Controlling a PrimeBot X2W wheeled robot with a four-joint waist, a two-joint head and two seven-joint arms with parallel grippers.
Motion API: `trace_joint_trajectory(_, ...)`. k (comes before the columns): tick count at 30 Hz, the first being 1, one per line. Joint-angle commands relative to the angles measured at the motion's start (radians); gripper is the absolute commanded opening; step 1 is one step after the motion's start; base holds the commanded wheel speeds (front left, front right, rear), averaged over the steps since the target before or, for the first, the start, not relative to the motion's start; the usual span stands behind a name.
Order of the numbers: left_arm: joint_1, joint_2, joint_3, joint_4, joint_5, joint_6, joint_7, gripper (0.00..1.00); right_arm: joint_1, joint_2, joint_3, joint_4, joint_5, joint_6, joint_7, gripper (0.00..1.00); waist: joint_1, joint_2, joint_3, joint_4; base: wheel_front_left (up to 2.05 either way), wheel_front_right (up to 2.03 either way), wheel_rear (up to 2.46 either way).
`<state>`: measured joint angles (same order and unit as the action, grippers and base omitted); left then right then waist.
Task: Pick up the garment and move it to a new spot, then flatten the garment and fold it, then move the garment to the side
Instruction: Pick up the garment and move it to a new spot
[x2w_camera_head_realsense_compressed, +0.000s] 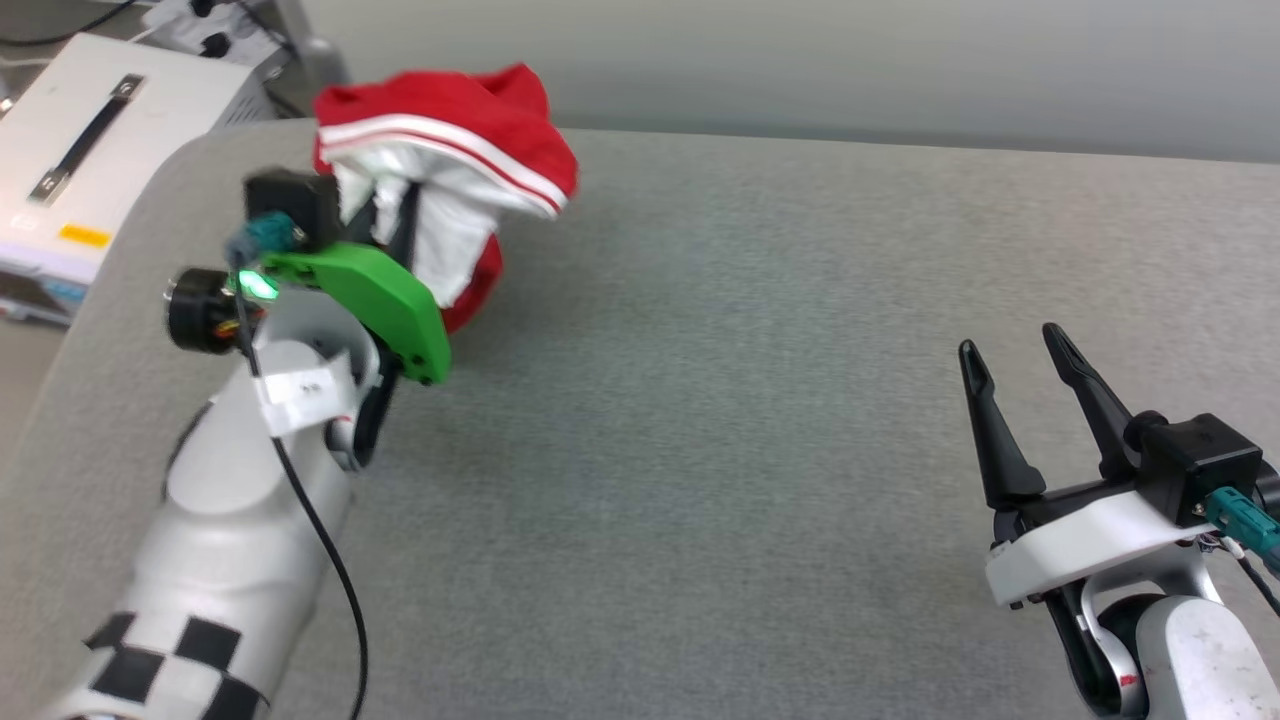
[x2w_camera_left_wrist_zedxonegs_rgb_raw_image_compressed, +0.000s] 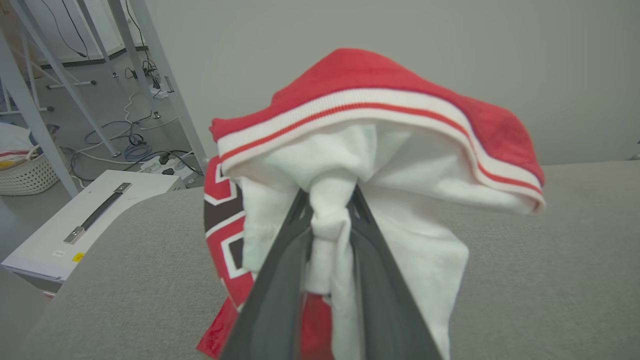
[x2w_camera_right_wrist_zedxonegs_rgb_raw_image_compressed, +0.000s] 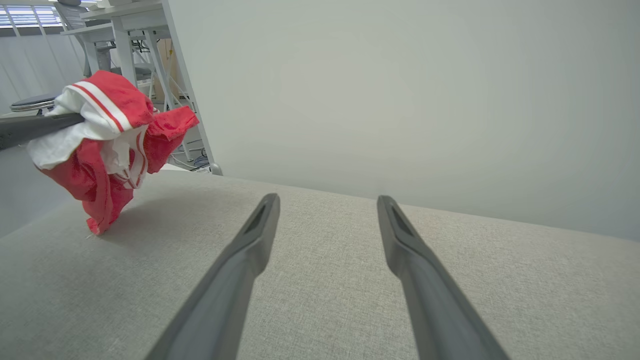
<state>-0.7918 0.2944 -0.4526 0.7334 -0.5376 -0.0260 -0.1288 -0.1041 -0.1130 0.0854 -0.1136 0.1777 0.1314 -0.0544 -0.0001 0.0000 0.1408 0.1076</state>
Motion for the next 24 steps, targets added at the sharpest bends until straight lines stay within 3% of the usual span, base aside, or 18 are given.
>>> trace_joint_trajectory(1,0.033,-0.013,-0.009,-0.024,-0.007,-0.007,0.007,0.0,0.014,0.001,-0.008,0.003,-0.001,-0.001,-0.003,1.0,0.0001,0.0,-0.044,-0.094,0.0,0.0,0.0)
trace_joint_trajectory(11,0.198,-0.095,-0.12,-0.192,-0.016,-0.024,0.089,0.0,0.048,0.013,-0.062,-0.029,-0.005,-0.001,0.01,1.0,0.0001,0.0,-0.016,-0.231,0.0,0.0,0.0)
trace_joint_trajectory(17,0.265,-0.138,-0.23,-0.214,0.011,-0.043,0.164,0.0,0.049,0.024,-0.067,-0.038,0.005,-0.001,0.005,1.0,0.0001,0.0,0.026,-0.272,0.0,0.0,0.0)
trace_joint_trajectory(24,0.316,-0.148,-0.34,-0.18,0.034,-0.071,0.252,0.0,0.037,0.031,-0.066,-0.026,0.012,-0.001,-0.009,1.0,0.0001,0.0,0.063,-0.275,0.0,0.0,0.0)
